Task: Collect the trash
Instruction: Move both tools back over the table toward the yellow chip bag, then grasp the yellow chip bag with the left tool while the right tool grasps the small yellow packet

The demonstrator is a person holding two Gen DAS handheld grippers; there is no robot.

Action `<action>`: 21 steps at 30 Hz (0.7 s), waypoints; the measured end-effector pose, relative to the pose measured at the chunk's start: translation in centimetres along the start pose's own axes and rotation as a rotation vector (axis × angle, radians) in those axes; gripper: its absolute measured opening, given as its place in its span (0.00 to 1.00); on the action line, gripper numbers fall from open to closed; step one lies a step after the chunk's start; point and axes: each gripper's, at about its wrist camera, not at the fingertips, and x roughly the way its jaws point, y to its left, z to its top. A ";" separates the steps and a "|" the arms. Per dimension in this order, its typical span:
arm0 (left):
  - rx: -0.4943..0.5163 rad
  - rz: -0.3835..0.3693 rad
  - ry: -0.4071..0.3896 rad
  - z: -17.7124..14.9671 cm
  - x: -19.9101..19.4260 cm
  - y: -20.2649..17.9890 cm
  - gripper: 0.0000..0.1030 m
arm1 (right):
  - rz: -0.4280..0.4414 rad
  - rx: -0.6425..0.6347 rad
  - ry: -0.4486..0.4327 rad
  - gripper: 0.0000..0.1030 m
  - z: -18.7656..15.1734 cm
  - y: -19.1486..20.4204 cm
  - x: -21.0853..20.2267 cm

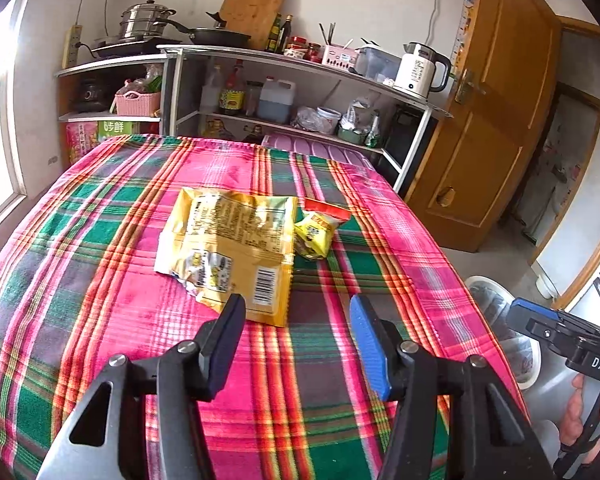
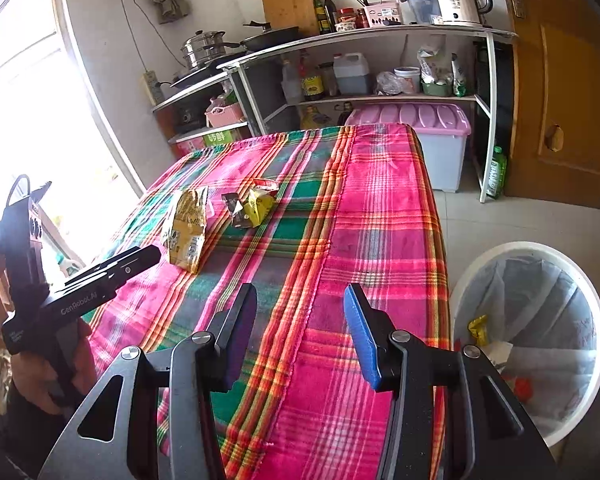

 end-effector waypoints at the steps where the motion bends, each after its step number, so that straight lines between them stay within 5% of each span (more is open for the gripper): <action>1: -0.010 0.009 0.001 0.2 0.3 0.6 0.56 | 0.001 -0.002 0.003 0.45 0.1 0.0 0.2; 13: -0.074 0.089 0.020 2.8 4.0 6.4 0.66 | 0.017 -0.027 0.027 0.46 2.2 0.7 3.4; 21: -0.084 0.049 0.072 3.5 6.4 7.3 0.73 | 0.021 -0.054 0.045 0.47 3.5 1.6 5.6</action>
